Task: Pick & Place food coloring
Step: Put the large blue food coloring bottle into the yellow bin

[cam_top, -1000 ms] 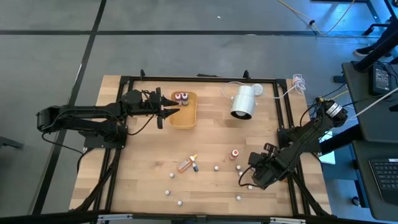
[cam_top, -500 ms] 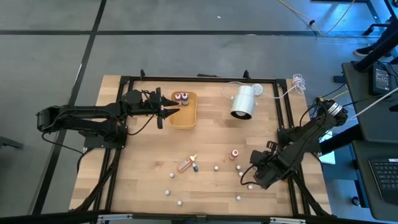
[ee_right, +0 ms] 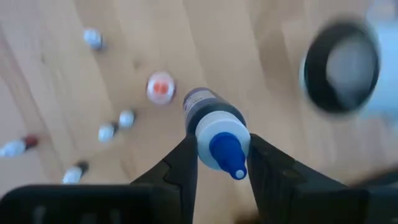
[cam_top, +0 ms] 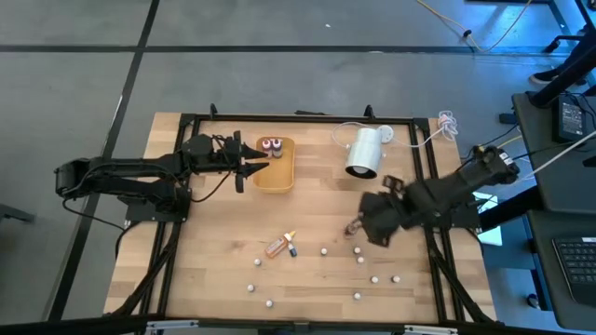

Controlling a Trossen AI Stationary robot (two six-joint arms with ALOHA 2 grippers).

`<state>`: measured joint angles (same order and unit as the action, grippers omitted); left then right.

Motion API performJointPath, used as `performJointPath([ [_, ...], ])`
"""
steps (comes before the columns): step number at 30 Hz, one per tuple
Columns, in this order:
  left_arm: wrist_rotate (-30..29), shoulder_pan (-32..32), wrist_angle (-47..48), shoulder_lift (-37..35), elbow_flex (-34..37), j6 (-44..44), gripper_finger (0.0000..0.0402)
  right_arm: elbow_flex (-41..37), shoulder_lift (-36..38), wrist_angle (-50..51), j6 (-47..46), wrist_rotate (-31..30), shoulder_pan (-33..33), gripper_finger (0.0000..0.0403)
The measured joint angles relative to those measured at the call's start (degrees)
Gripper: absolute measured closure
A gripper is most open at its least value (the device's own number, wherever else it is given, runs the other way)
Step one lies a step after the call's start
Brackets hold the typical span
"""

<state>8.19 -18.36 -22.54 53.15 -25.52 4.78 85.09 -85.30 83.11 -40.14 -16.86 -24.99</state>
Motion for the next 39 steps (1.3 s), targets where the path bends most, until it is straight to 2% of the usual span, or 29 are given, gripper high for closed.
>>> performJointPath([
  [10, 0.0, 0.0, 0.1, 0.0, 0.0, 0.0, 0.0267, 0.4, -2.0, -19.3, 34.7, 1.6, 19.7, 0.0283],
  [13, 0.0, 0.0, 0.1, 0.0, 0.0, 0.0, 0.0267, 2.7, -5.0, -21.8, 41.7, 5.4, 24.3, 0.0283],
  [17, 0.0, 0.0, 0.1, 0.0, 0.0, 0.0, 0.0264, 8.3, -10.9, -21.7, 48.5, 6.4, 29.0, 0.0283],
  [23, -0.1, 0.0, 0.2, 0.0, 0.0, 0.0, 0.0264, 14.8, -20.3, -21.9, 55.9, 10.8, 34.4, 0.0283],
  [29, -0.1, 0.0, 0.4, 0.0, 0.0, 0.0, 0.0267, 15.5, -27.8, -22.0, 58.8, 12.9, 38.8, 0.0283],
  [39, -0.2, 0.0, 2.4, 0.0, 0.0, 0.0, 0.0263, 15.5, -33.1, -25.7, 61.1, 14.1, 41.7, 0.0282],
])
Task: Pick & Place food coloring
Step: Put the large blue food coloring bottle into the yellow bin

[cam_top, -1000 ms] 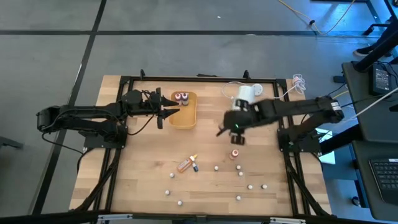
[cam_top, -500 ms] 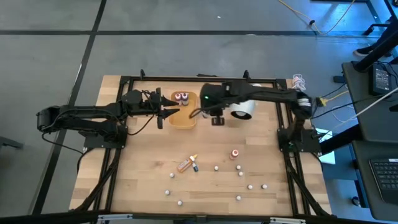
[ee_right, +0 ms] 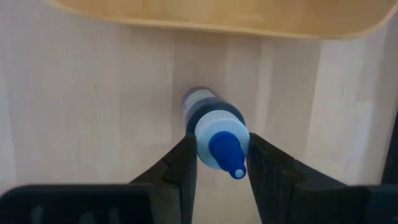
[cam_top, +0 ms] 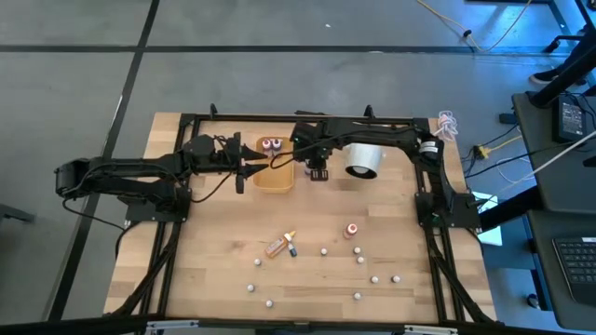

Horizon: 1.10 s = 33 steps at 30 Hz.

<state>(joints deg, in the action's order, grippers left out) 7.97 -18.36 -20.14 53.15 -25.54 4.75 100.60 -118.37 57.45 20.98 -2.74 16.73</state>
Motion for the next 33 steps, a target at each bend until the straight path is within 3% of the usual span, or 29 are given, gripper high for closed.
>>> performJointPath([
  [14, 0.0, 0.0, 0.7, 0.0, 0.0, 0.0, 0.0263, -0.6, -0.2, -1.1, 0.6, 0.0, 0.3, 0.0242],
  [24, 0.0, 0.0, 0.7, 0.0, 0.0, 0.0, 0.0267, 0.3, 0.2, -0.5, 0.6, -0.1, 0.3, 0.0238],
  [30, 0.0, 0.0, 0.8, 0.0, 0.0, 0.0, 0.0265, 2.9, 5.5, 2.5, -2.4, 0.5, 0.2, 0.0238],
  [33, 0.0, 0.0, 0.8, 0.0, 0.0, 0.0, 0.0263, 1.5, 10.9, 4.0, -5.3, 4.8, 0.0, 0.0238],
])
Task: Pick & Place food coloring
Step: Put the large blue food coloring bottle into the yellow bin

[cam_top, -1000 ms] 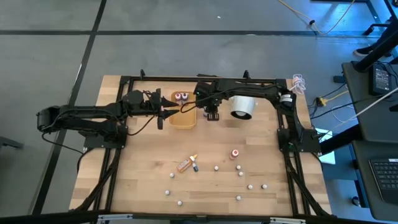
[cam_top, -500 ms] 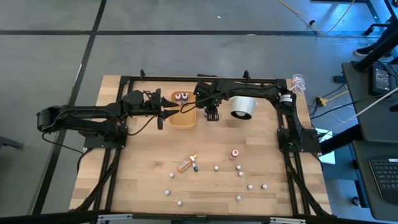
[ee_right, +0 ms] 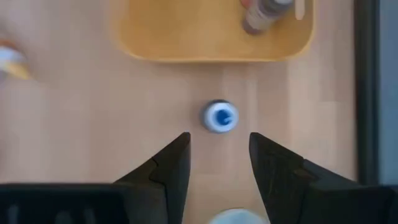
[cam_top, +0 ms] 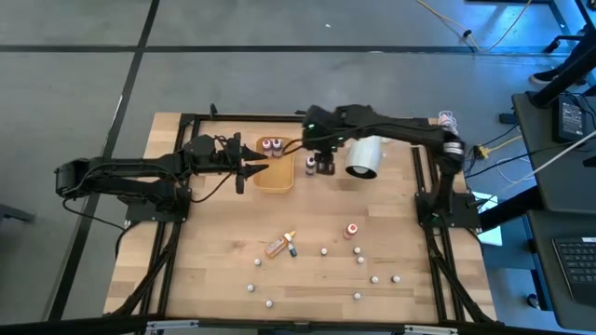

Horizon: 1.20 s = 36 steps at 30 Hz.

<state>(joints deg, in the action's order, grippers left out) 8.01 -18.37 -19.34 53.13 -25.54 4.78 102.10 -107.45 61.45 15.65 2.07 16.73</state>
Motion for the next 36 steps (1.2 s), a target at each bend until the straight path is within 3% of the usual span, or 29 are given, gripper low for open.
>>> performJointPath([
  [4, 0.1, 0.0, 0.0, 0.0, 0.0, 0.0, 0.0264, -7.8, 10.3, -3.2, -3.7, 2.8, -2.3, 0.0238],
  [11, 0.2, 0.0, 0.1, 0.0, 0.0, 0.5, 0.0267, -31.6, 30.9, -16.3, -14.3, -10.6, -12.9, 0.0238],
  [15, 0.2, 0.0, 0.0, 0.0, 0.0, 2.4, 0.0265, -45.4, 41.3, -25.2, -20.0, -11.2, -18.1, 0.0238],
  [20, 1.4, 0.0, -5.6, 1.2, -1.1, 3.0, 0.0263, -57.3, 50.5, -30.0, -25.7, -11.1, -21.3, 0.0238],
  [25, 4.9, 2.0, 2.7, 7.4, -12.6, -0.7, 0.0265, -64.8, 55.3, -36.3, -24.4, -11.5, -21.4, 0.0238],
  [32, -5.6, 2.7, 37.0, 26.1, -40.3, -7.6, 0.0264, -68.1, 56.0, -39.1, -22.8, -14.5, -20.8, 0.0237],
  [36, -6.0, 1.7, 44.0, 35.4, -50.9, -7.6, 0.0267, -68.3, 55.9, -39.0, -22.6, -14.5, -20.8, 0.0237],
])
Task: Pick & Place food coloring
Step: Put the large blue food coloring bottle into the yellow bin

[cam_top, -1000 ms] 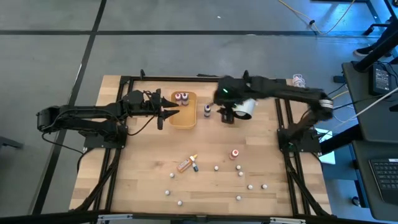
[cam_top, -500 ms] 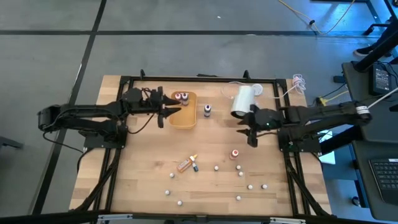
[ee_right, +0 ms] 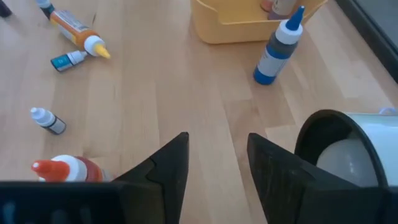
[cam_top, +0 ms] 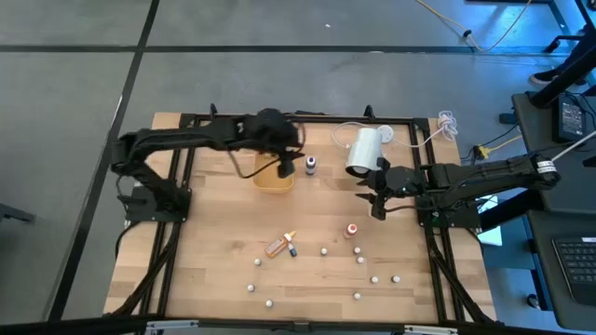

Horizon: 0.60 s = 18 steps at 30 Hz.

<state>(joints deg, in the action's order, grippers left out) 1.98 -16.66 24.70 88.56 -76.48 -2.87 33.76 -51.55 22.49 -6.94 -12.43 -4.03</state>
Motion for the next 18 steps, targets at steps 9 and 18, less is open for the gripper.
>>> performJointPath([
  [9, 0.0, -0.3, -5.6, 9.9, -7.9, 2.1, 0.0263, 0.0, 0.0, 0.0, 1.4, 0.0, 0.0, 0.0237],
  [18, 0.1, -0.3, -7.7, 10.8, -7.9, 2.1, 0.0265, 0.0, 0.0, 0.8, 1.4, 0.0, 0.0, 0.0237],
])
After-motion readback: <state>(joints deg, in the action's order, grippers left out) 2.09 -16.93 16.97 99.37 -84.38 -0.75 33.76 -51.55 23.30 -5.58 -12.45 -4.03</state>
